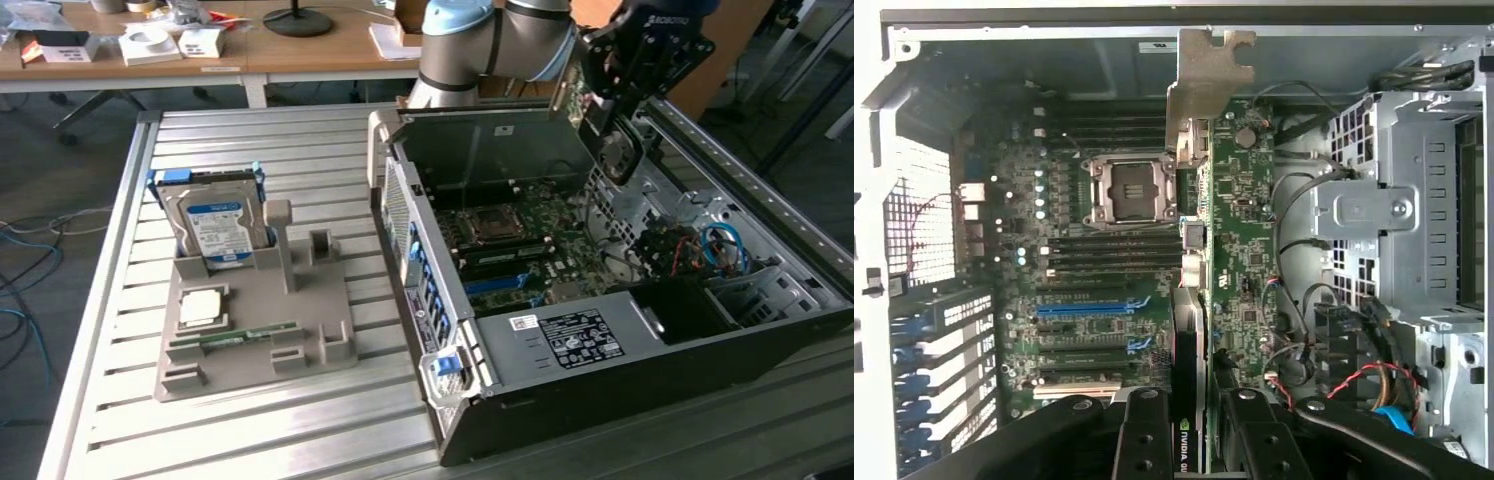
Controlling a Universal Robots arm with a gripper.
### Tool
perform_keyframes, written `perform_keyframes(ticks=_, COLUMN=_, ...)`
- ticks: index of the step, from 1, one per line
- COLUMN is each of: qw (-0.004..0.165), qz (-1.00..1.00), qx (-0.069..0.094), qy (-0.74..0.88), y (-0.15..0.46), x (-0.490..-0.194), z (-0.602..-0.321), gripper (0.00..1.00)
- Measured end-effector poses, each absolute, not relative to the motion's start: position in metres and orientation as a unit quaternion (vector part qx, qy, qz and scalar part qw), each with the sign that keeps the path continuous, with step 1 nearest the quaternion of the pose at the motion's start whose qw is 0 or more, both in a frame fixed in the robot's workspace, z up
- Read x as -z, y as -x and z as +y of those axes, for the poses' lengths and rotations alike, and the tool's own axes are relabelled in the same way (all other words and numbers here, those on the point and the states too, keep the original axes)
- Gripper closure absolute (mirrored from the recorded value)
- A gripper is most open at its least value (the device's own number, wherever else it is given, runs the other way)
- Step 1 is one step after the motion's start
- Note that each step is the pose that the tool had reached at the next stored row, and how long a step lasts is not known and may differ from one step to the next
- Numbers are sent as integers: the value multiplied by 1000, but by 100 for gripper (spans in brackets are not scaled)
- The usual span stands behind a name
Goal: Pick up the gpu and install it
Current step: 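Pick up the gpu and move the gpu toward the slot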
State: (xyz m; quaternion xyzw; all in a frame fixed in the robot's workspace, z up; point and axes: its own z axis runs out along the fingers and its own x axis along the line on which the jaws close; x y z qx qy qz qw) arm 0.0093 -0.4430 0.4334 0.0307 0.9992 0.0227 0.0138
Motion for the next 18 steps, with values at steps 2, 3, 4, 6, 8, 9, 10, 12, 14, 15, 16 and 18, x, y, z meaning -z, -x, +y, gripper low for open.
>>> perform_keyframes(ticks=2, qw=14, qz=999, qx=-23, qy=-31, y=-14, x=-433, z=-443, gripper=74)
perform_keyframes(ticks=3, qw=14, qz=999, qx=-23, qy=-30, y=-16, x=-433, z=-443, gripper=74)
perform_keyframes(ticks=4, qw=14, qz=999, qx=-23, qy=-30, y=-18, x=-433, z=-443, gripper=74)
perform_keyframes(ticks=6, qw=14, qz=999, qx=-23, qy=-30, y=-21, x=-433, z=-443, gripper=74)
perform_keyframes(ticks=8, qw=14, qz=999, qx=-23, qy=-30, y=-23, x=-433, z=-443, gripper=74)
perform_keyframes(ticks=9, qw=14, qz=999, qx=-23, qy=-30, y=-23, x=-433, z=-443, gripper=74)
perform_keyframes(ticks=10, qw=14, qz=999, qx=-23, qy=-30, y=-23, x=-433, z=-443, gripper=74)
perform_keyframes(ticks=12, qw=14, qz=999, qx=-23, qy=-30, y=-24, x=-433, z=-443, gripper=74)
perform_keyframes(ticks=14, qw=14, qz=999, qx=-23, qy=-30, y=-24, x=-432, z=-443, gripper=74)
perform_keyframes(ticks=15, qw=14, qz=999, qx=-23, qy=-30, y=-24, x=-432, z=-443, gripper=74)
perform_keyframes(ticks=16, qw=14, qz=999, qx=-23, qy=-30, y=-24, x=-432, z=-443, gripper=74)
perform_keyframes(ticks=18, qw=14, qz=999, qx=-23, qy=-30, y=-23, x=-432, z=-443, gripper=74)
